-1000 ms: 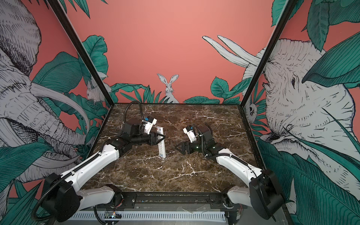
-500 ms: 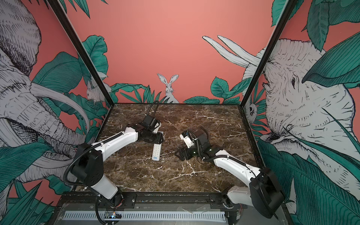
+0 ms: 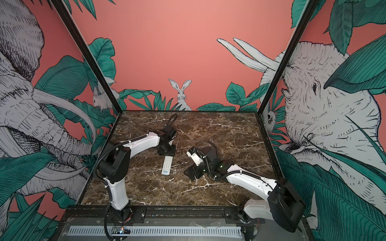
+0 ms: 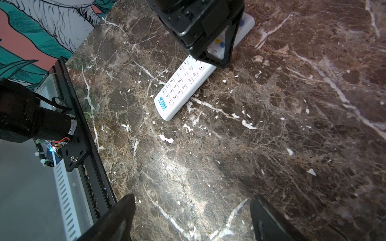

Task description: Load the batteries into the remote control

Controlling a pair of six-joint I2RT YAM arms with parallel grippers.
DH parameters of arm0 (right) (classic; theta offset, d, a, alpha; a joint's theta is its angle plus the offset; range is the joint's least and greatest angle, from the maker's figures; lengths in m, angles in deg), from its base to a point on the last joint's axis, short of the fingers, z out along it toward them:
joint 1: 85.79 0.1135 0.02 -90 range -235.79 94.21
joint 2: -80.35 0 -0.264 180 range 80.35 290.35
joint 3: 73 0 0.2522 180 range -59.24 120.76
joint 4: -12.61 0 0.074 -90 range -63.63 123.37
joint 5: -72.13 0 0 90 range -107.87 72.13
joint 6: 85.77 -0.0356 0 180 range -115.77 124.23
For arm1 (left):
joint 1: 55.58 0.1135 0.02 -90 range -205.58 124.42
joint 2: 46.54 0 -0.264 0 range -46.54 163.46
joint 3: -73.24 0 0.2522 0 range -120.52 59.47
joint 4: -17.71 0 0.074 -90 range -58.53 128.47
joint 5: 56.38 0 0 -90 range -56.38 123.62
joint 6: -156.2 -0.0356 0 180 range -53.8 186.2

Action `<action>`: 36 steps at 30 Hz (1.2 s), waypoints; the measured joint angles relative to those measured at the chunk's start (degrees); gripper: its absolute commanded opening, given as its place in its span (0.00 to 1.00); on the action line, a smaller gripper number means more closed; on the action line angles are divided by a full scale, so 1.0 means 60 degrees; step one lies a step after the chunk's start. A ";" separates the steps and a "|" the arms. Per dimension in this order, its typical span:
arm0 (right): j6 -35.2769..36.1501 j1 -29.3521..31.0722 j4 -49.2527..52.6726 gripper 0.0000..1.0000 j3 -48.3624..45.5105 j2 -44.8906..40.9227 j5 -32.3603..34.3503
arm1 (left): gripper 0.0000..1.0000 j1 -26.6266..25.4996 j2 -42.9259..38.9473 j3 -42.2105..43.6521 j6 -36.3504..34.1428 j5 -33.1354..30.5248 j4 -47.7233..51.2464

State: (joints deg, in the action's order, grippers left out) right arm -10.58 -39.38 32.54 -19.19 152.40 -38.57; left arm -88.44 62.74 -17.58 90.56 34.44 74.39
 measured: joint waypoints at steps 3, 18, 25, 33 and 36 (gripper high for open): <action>0.0007 0.0011 -0.0044 0.86 -0.0069 -0.0007 0.0095 | 0.02 0.0000 0.0149 -0.0007 0.0051 -0.0026 -0.0044; 0.0244 0.0018 0.0175 0.86 -0.0197 -0.0229 0.0499 | 0.54 0.0000 0.0364 0.0080 0.0149 -0.0011 -0.0477; 0.0423 0.0018 0.0703 0.87 -0.0102 -0.0404 0.1005 | 0.74 -0.0004 0.0335 0.0204 0.0204 0.0004 -0.0900; 0.0860 0.0018 0.1581 0.87 0.0401 -0.0841 0.1800 | 0.85 0.0047 -0.0933 0.0226 -0.0415 -0.0331 -0.0954; 0.1053 0.0018 0.1865 0.92 0.0616 -0.0973 0.2160 | 0.95 0.0076 -0.1891 0.0240 -0.0885 -0.0849 -0.1166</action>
State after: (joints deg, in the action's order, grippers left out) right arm -4.26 -39.27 43.74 -15.49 146.56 -25.61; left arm -87.98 51.39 -16.14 85.25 29.35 67.39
